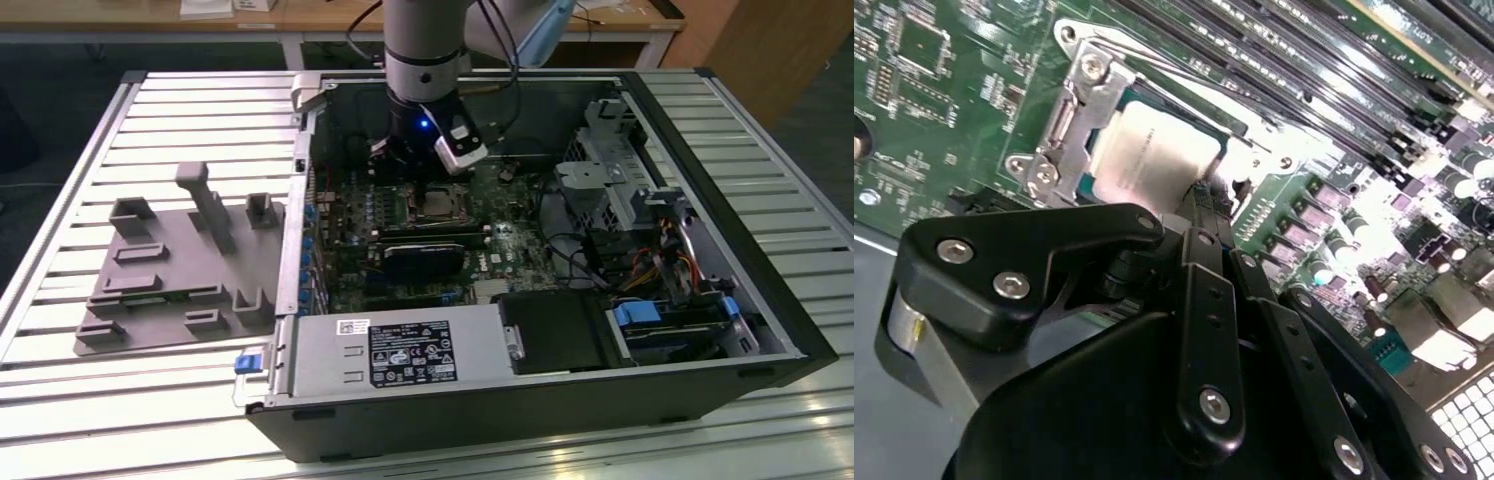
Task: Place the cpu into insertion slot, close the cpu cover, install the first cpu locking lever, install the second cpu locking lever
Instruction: 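Close the cpu cover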
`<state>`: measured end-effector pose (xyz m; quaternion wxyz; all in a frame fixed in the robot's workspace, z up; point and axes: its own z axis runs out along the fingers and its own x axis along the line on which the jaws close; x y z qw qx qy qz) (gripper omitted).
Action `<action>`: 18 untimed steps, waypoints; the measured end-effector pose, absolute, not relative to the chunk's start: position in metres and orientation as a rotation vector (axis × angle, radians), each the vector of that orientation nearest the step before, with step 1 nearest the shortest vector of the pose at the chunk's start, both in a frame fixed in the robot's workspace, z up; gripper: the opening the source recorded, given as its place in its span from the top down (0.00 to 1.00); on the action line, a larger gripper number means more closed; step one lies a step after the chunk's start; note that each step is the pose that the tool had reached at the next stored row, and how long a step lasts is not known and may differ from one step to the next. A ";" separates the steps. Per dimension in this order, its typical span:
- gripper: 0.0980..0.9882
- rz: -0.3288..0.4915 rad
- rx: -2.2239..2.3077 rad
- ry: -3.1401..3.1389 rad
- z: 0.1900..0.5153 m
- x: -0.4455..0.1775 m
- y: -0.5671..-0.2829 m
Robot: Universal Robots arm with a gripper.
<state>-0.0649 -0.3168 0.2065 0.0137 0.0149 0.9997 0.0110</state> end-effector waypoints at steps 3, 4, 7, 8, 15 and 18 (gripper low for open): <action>1.00 0.034 0.046 3.114 0.205 -0.069 -0.317; 1.00 0.035 0.046 3.114 0.204 -0.070 -0.317; 1.00 0.034 0.046 3.114 0.202 -0.071 -0.317; 1.00 0.034 0.046 3.114 0.202 -0.072 -0.317; 1.00 0.034 0.046 3.114 0.201 -0.072 -0.317; 1.00 0.034 0.046 3.114 0.201 -0.072 -0.317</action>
